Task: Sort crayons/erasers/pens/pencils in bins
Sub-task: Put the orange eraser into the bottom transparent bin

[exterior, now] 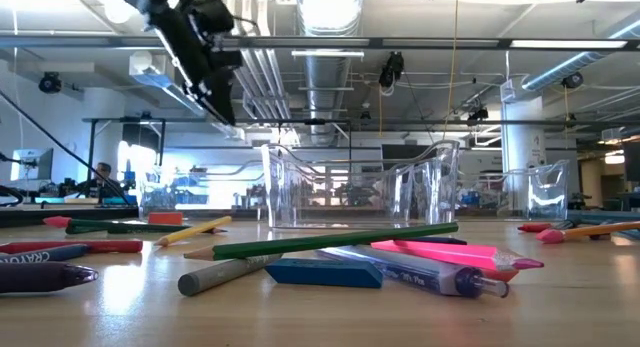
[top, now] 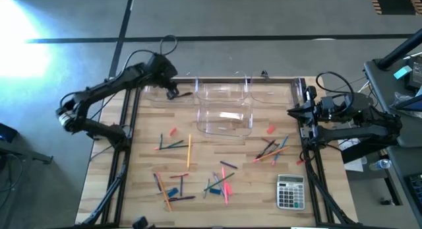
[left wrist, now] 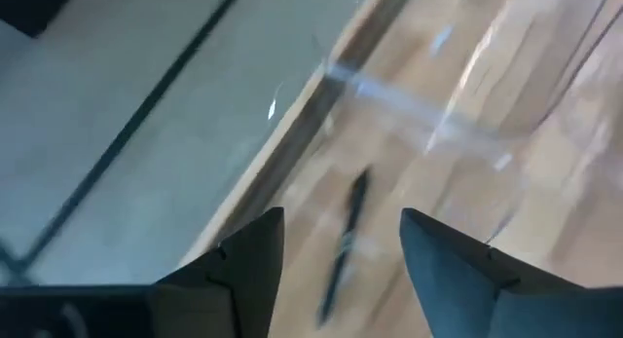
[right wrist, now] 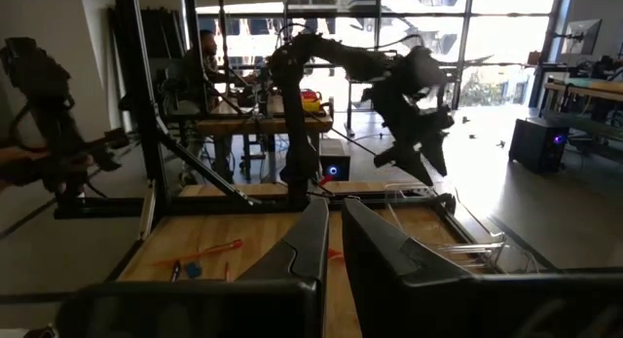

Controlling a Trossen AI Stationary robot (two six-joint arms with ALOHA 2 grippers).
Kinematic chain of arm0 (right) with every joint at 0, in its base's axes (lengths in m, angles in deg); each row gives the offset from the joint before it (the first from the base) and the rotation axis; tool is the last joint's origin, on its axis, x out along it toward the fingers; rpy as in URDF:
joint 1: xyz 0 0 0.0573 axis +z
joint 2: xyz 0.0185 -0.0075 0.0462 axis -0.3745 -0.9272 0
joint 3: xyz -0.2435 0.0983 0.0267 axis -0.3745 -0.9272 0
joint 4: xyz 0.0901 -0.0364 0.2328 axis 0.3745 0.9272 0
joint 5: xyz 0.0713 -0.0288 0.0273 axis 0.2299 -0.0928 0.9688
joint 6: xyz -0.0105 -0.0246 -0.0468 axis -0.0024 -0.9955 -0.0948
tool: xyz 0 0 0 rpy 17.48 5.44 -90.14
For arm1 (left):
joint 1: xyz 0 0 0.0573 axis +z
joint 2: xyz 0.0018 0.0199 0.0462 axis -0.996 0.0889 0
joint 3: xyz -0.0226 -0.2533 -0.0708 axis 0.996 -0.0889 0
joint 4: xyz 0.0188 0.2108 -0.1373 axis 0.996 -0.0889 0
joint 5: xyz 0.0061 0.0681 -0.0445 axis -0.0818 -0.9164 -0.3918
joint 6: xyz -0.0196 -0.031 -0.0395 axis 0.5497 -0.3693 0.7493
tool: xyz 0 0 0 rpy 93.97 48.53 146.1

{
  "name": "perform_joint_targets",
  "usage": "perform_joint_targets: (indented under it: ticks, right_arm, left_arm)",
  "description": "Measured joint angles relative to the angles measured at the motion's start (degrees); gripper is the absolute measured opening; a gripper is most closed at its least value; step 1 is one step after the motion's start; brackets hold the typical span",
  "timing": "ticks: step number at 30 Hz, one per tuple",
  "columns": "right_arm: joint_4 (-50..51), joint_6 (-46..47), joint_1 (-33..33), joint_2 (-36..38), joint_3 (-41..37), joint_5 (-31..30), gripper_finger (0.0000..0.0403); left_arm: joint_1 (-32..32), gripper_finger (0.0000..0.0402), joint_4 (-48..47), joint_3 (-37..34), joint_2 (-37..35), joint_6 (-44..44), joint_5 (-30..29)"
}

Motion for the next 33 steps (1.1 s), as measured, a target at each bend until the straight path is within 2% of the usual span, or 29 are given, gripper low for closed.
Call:
perform_joint_targets:
  ticks: [7,12,16,23,33]
  right_arm:
    - [0.00,0.00,-0.01,0.00,0.01,0.00,0.0029]
    - [0.00,0.00,0.01,0.00,0.00,0.00,0.0029]
    - [0.00,0.00,0.00,0.00,0.01,0.01,0.0029]
    - [0.00,0.00,0.01,0.00,0.01,0.00,0.0029]
    - [0.00,0.00,0.01,0.00,0.00,0.00,0.0029]
  left_arm:
    - [-7.96,0.0150,21.79,-21.86,-13.84,7.59,-1.06]
    - [-12.52,0.0128,28.65,-32.80,-23.90,12.93,-3.41]
    - [-13.74,0.0115,31.61,-38.38,-28.25,14.29,-5.98]
    - [-13.66,0.0109,34.44,-41.51,-27.91,12.46,-11.44]
    - [-13.60,0.0108,40.06,-38.21,-15.94,9.72,-12.64]
